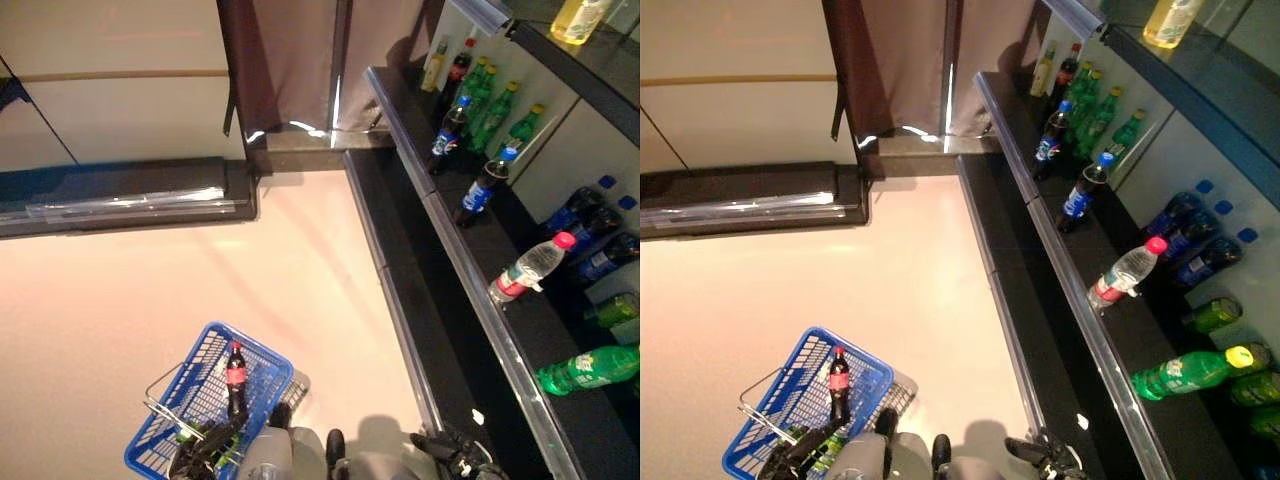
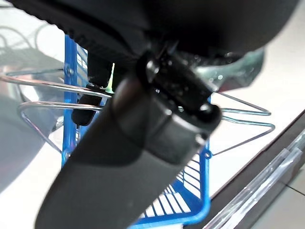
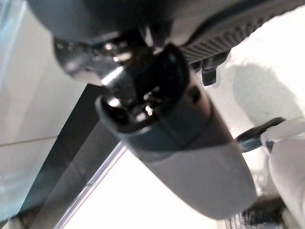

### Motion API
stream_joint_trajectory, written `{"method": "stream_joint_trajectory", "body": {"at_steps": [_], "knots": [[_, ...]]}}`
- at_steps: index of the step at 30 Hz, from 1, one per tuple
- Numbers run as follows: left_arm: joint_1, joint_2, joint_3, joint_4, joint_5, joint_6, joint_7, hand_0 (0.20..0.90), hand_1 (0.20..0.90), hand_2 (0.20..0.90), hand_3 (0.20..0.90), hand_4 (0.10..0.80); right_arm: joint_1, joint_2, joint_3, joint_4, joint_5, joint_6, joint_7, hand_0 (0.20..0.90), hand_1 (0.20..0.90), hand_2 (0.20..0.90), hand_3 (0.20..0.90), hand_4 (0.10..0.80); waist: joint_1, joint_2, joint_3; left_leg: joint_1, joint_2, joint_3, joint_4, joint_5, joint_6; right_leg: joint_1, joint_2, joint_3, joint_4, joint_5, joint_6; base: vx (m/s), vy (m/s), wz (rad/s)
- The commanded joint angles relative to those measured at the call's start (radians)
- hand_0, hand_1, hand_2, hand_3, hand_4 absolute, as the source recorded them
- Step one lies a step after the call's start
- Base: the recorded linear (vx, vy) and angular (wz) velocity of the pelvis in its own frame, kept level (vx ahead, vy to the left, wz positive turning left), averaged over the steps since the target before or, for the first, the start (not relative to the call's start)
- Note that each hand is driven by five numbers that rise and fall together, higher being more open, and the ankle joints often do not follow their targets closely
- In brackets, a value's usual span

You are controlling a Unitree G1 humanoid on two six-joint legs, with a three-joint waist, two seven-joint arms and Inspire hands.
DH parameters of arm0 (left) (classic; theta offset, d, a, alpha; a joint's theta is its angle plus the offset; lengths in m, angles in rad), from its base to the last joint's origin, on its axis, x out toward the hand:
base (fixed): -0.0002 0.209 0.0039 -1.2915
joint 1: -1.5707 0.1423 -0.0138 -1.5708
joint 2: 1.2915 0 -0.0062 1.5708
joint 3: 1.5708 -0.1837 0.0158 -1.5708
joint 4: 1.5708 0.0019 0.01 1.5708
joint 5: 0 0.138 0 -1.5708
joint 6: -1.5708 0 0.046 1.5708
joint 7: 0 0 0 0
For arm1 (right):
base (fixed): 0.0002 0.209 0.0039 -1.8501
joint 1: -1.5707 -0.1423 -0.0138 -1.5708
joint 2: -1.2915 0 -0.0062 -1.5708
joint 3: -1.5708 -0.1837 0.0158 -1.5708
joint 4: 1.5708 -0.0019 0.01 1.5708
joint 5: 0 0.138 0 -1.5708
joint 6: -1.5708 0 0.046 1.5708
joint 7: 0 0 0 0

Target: Pick up the drink and place into the basket.

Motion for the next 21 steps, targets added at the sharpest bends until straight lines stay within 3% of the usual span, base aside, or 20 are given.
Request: {"method": "stream_joint_trajectory", "body": {"at_steps": [1,3,5,6,8,9,12,13,14,15,17,18,21], "knots": [[0.063,-0.056,-0.05,-0.127,0.03,-0.071,-0.099,0.3,0.3,0.3,0.2,0.1,0.051,-0.024,-0.009,-0.003,-0.018,-0.011,0.02,0.9,0.9,0.9,0.9,0.8,-0.021,-0.024,-0.032,-0.064,0.038,0.004,0.045,0.148,0.057,0.175,-0.06,0.041,-0.035,-0.061,0.135,0.357,0.468,-0.58],[0.031,-0.054,-0.053,-0.11,0.035,-0.052,-0.096,0.3,0.3,0.3,0.2,0.1,0.047,-0.009,-0.016,0.023,-0.034,-0.019,0.013,0.9,0.9,0.9,0.9,0.8,-0.036,-0.006,-0.038,-0.048,0.042,0.029,0.071,0.124,0.055,0.175,-0.111,0.007,-0.011,-0.077,0.162,0.355,0.45,-0.46],[0.006,-0.043,-0.063,-0.103,0.051,-0.027,-0.101,0.3,0.3,0.3,0.2,0.1,0.044,0.006,-0.011,0.02,-0.036,-0.035,-0.015,0.9,0.9,0.9,0.9,0.8,-0.04,-0.001,-0.042,-0.056,-0.005,0.037,0.15,0.06,0.075,0.183,-0.163,-0.008,0.038,-0.096,0.187,0.351,0.39,-0.27],[0.001,-0.039,-0.07,-0.102,0.054,-0.023,-0.099,0.3,0.3,0.3,0.2,0.1,0.046,0.01,-0.011,0.018,-0.03,-0.036,-0.02,0.9,0.9,0.9,0.9,0.8,-0.041,-0.001,-0.046,-0.061,-0.019,0.045,0.171,0.048,0.08,0.189,-0.171,-0.012,0.045,-0.099,0.19,0.345,0.365,0.25],[-0.009,-0.021,-0.088,-0.108,0.048,-0.001,-0.093,0.3,0.3,0.3,0.2,0.1,0.056,0.029,0.0,-0.018,-0.039,-0.04,-0.043,0.9,0.9,0.9,0.9,0.8,-0.052,-0.007,-0.07,-0.032,-0.074,0.084,0.171,0.014,0.132,0.155,-0.219,-0.023,0.174,0.02,0.232,0.331,0.375,0.28],[-0.011,-0.014,-0.098,-0.112,0.038,0.006,-0.096,0.3,0.3,0.3,0.2,0.1,0.06,0.031,0.011,-0.037,-0.053,-0.05,-0.053,0.9,0.9,0.9,0.9,0.8,-0.062,-0.001,-0.076,-0.001,-0.088,0.09,0.15,0.008,0.148,0.113,-0.229,-0.022,0.247,0.078,0.235,0.259,0.319,-0.19],[-0.006,0.002,-0.117,-0.114,0.038,0.014,-0.101,0.3,0.3,0.3,0.2,0.1,0.068,0.032,0.034,-0.088,-0.027,-0.049,-0.075,0.9,0.9,0.9,0.9,0.8,-0.08,0.028,-0.081,0.075,-0.114,0.104,0.109,-0.012,0.177,0.008,-0.225,-0.065,0.391,0.147,0.219,0.295,0.324,-0.02],[-0.003,0.004,-0.119,-0.11,0.03,0.014,-0.101,0.3,0.3,0.3,0.2,0.1,0.065,0.033,0.034,-0.092,-0.021,-0.043,-0.076,0.9,0.9,0.9,0.9,0.8,-0.089,0.032,-0.081,0.102,-0.117,0.117,0.092,-0.016,0.179,-0.023,-0.209,-0.077,0.397,0.141,0.216,0.316,0.263,0.06],[-0.004,0.013,-0.127,-0.101,0.015,0.022,-0.104,0.3,0.3,0.3,0.2,0.1,0.061,0.032,0.033,-0.088,-0.006,-0.033,-0.077,0.9,0.9,0.9,0.9,0.8,-0.109,0.039,-0.085,0.129,-0.12,0.125,0.07,-0.019,0.183,-0.058,-0.145,-0.082,0.369,0.099,0.208,0.261,0.171,-0.13],[-0.005,0.015,-0.129,-0.098,0.011,0.023,-0.106,0.3,0.3,0.3,0.2,0.1,0.061,0.032,0.033,-0.086,-0.003,-0.033,-0.076,0.9,0.9,0.9,0.9,0.8,-0.114,0.035,-0.083,0.138,-0.126,0.123,0.067,-0.022,0.183,-0.06,-0.134,-0.084,0.359,0.087,0.205,0.286,0.139,-0.19],[-0.013,0.022,-0.142,-0.082,0.014,0.034,-0.121,0.3,0.3,0.3,0.2,0.1,0.062,0.03,0.036,-0.064,0.012,-0.043,-0.069,0.9,0.9,0.9,0.9,0.8,-0.136,0.022,-0.084,0.171,-0.155,0.118,0.053,-0.031,0.18,-0.079,-0.075,-0.113,0.251,0.069,0.183,0.363,0.085,0.03],[-0.01,0.015,-0.14,-0.08,0.029,0.036,-0.119,0.3,0.3,0.3,0.2,0.1,0.061,0.026,0.035,-0.054,0.019,-0.047,-0.061,0.9,0.9,0.9,0.9,0.8,-0.14,0.009,-0.077,0.208,-0.172,0.146,0.046,-0.054,0.173,-0.087,-0.076,-0.203,0.131,0.07,0.173,0.468,0.062,0.18],[0.006,0.002,-0.138,-0.055,0.055,0.011,-0.116,0.3,0.3,0.3,0.2,0.1,0.061,0.017,0.033,-0.032,0.035,-0.052,-0.042,0.9,0.9,0.9,0.9,0.8,-0.146,-0.008,-0.072,0.272,-0.204,0.16,0.013,-0.08,0.157,-0.119,-0.045,-0.316,0.016,0.117,0.172,0.411,0.027,-0.04]]}}
